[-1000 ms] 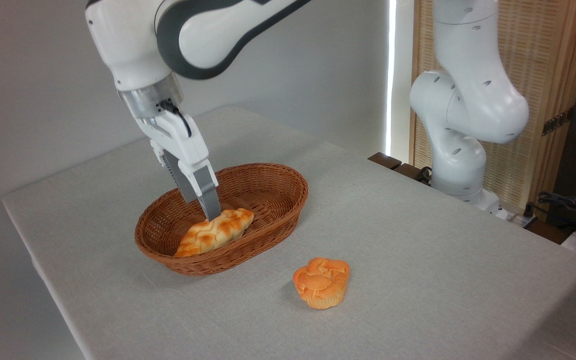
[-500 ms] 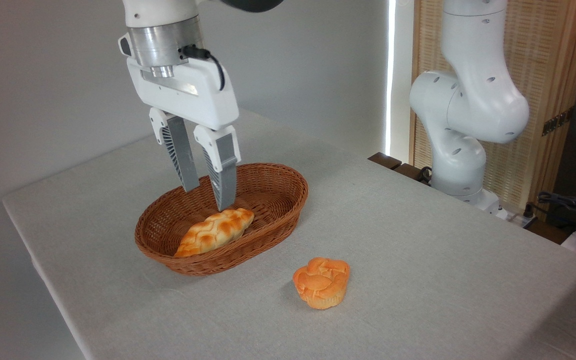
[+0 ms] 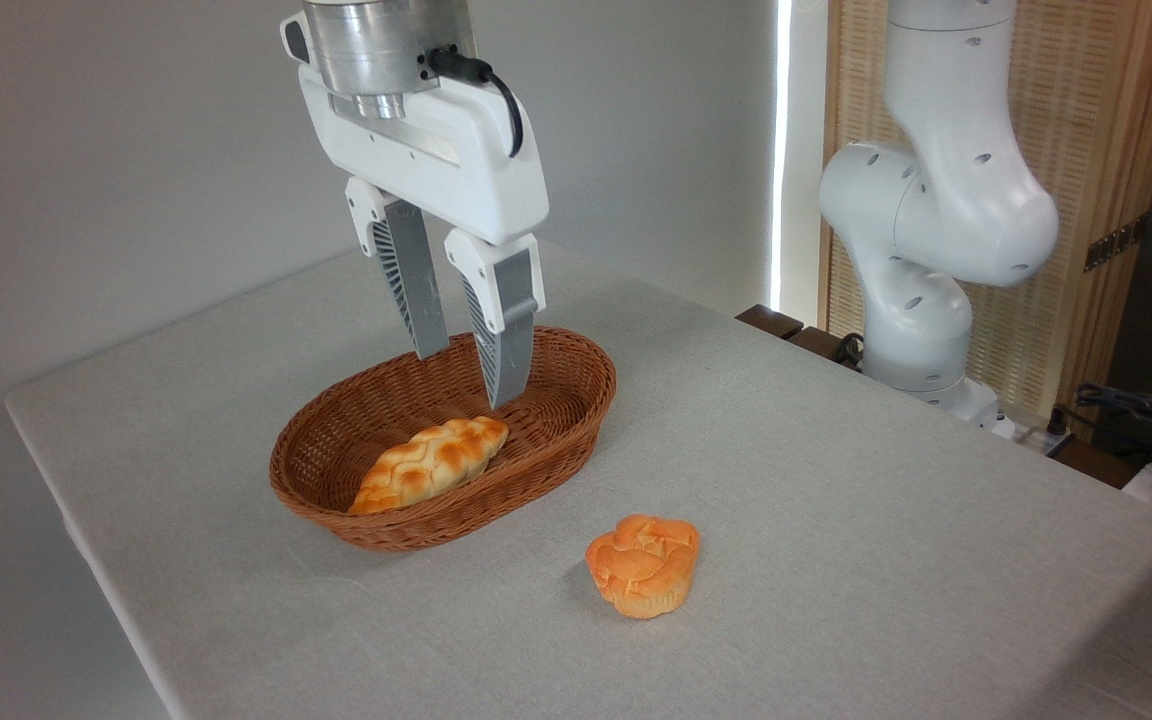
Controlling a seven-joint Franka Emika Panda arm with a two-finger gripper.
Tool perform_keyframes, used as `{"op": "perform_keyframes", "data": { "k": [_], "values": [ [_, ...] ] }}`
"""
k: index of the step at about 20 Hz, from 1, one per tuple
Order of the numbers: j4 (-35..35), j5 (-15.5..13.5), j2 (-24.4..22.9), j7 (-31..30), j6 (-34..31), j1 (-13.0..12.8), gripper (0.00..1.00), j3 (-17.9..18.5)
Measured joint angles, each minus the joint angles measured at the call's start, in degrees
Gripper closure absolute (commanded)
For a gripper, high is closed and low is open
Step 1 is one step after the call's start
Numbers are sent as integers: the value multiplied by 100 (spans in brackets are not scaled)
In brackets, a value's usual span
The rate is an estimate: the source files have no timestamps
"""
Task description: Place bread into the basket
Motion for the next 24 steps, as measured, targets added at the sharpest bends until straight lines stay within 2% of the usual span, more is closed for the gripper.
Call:
{"op": "perform_keyframes", "data": {
  "k": [5, 9, 24],
  "values": [
    [0, -4, -15, -151, -11, 21, 0, -148],
    [-8, -5, -7, -367, -24, 102, 0, -416],
    [-67, -5, 22, -371, -28, 192, 0, -547]
  ]
}}
